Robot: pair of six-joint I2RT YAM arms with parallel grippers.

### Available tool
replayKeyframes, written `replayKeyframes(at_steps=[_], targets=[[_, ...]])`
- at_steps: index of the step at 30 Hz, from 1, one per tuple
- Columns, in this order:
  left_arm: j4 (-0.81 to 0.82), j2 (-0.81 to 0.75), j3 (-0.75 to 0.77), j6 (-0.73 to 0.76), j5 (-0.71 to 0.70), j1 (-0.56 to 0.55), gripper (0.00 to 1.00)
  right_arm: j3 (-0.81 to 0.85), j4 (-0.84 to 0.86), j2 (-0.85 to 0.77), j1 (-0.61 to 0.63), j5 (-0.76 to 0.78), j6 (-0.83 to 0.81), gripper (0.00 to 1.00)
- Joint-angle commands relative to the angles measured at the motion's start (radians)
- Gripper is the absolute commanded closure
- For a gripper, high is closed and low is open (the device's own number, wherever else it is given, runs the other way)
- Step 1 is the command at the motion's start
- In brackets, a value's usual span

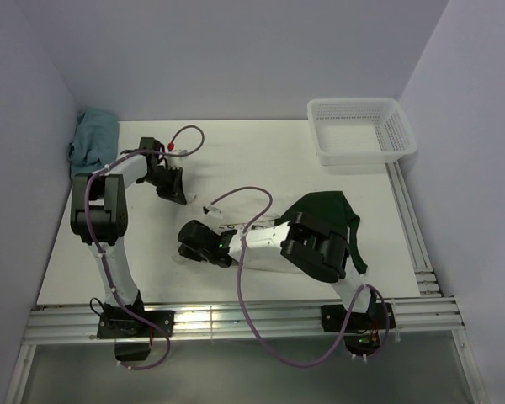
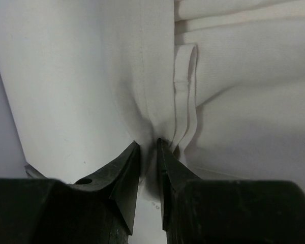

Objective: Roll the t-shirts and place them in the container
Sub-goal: Roll the tshirt

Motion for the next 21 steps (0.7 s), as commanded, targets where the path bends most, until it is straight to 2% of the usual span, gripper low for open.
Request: replayKeyframes(at_steps=[1, 2, 8, 15, 18, 21], targets=[[0.010, -0.077, -0.002, -0.013, -0.141, -0.058, 0.96, -0.093, 0.032, 0.012, 0.012, -0.085, 0.019, 0.74], [0.004, -0.083, 0.004, -0.013, -0.204, -0.081, 1.00, -0.110, 0.057, 0.006, 0.011, -0.090, 0.023, 0.75], [-0.027, -0.116, 0.034, -0.007, -0.445, -0.183, 1.00, -0.259, 0.317, -0.023, -0.003, -0.136, 0.078, 0.80], [-0.056, -0.109, 0.071, -0.033, -0.644, -0.276, 1.00, -0.397, 0.583, -0.035, -0.011, -0.144, 0.147, 0.81], [-0.065, -0.099, 0.090, -0.036, -0.721, -0.313, 1.00, -0.429, 0.621, -0.039, -0.011, -0.138, 0.170, 0.80], [-0.076, -0.079, 0.102, -0.037, -0.767, -0.356, 1.00, -0.417, 0.565, -0.052, -0.011, -0.122, 0.160, 0.73]])
